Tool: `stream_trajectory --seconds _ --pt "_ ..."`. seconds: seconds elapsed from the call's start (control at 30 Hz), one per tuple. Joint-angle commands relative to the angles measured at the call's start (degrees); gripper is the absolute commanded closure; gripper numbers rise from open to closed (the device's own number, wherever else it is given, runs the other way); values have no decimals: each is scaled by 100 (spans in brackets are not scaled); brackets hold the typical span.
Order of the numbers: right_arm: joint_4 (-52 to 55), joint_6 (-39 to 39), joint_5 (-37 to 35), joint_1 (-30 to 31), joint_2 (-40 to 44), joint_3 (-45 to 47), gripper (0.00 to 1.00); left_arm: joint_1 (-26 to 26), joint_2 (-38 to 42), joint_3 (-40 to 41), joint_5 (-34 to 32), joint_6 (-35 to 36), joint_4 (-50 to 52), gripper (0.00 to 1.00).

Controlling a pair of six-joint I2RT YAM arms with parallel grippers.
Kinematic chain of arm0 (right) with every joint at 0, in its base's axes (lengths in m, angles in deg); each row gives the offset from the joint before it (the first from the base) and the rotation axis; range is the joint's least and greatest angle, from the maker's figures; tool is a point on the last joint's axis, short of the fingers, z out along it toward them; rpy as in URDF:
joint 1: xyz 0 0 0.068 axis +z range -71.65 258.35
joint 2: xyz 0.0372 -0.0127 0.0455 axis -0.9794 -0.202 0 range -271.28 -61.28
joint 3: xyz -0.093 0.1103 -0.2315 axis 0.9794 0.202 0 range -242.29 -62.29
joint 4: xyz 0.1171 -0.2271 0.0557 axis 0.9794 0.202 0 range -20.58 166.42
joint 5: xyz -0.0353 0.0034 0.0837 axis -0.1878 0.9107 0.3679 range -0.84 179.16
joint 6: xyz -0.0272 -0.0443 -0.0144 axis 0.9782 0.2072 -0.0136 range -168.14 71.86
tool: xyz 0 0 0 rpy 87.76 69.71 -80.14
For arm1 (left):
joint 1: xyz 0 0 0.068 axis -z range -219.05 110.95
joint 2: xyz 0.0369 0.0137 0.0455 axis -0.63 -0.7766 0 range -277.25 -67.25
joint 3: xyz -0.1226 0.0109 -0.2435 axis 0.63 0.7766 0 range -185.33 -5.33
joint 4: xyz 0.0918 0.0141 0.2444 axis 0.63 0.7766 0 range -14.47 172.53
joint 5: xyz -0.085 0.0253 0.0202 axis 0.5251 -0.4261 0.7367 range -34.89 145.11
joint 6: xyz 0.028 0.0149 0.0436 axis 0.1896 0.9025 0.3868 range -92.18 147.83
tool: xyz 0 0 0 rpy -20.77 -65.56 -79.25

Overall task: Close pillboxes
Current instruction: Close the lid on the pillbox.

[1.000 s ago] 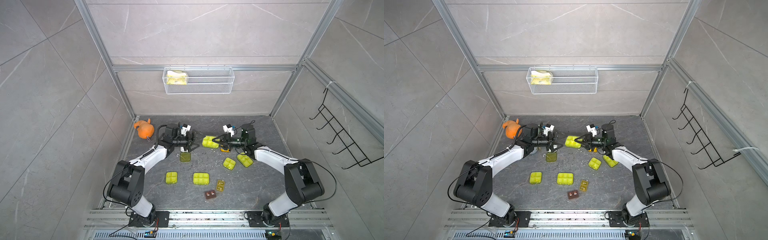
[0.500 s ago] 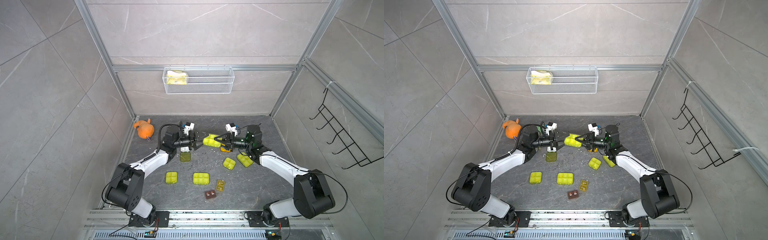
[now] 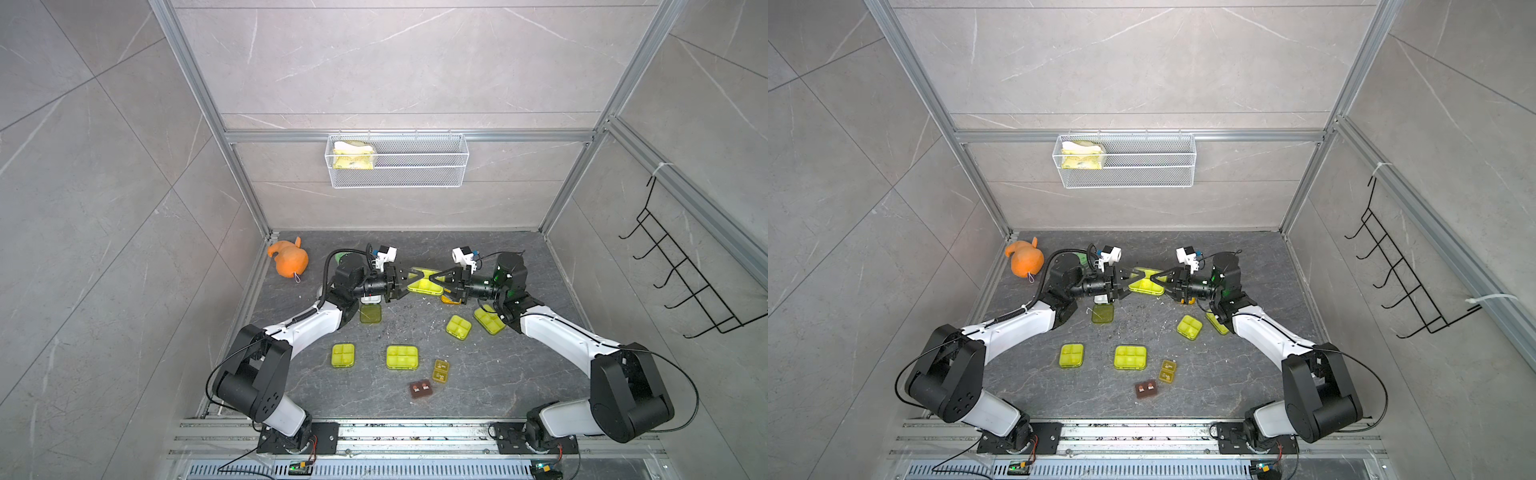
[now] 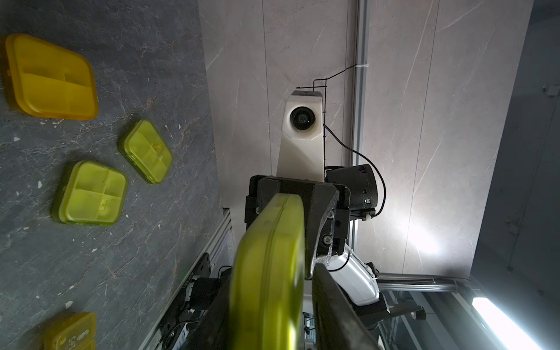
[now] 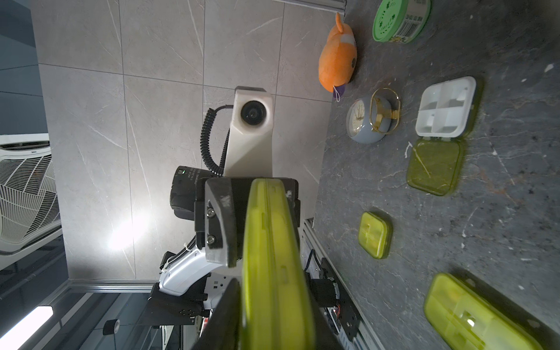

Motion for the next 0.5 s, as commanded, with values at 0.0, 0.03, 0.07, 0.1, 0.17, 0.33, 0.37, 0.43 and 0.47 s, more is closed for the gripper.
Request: stream_trajectory --seconds 0.0,0.03,0.07,0.1,0.17,0.33,0.37,0.43,0.47 --pt "-78 -66 39 31 -5 59 69 28 40 -52 85 -78 -533 69" --pt "-87 -72 47 31 -16 58 68 23 40 -32 63 -75 -535 70" --pt "-96 -80 47 31 -22 55 67 27 40 -16 44 -75 -539 70" --pt "-111 -84 47 24 -31 45 64 28 32 -5 27 -75 -548 73" --pt "-114 -86 47 29 -47 20 60 34 22 -8 10 -84 -540 75" --pt "-198 -145 47 46 -143 -44 52 41 -81 -71 0 -119 -583 76" --pt "-230 -169 47 46 -165 -66 52 42 -104 -70 -10 -136 -615 76" --pt "-277 -192 56 68 -213 -99 54 41 -157 -62 -38 -178 -679 76" --pt "-281 -198 56 71 -237 -109 54 53 -178 -59 -43 -195 -710 76"
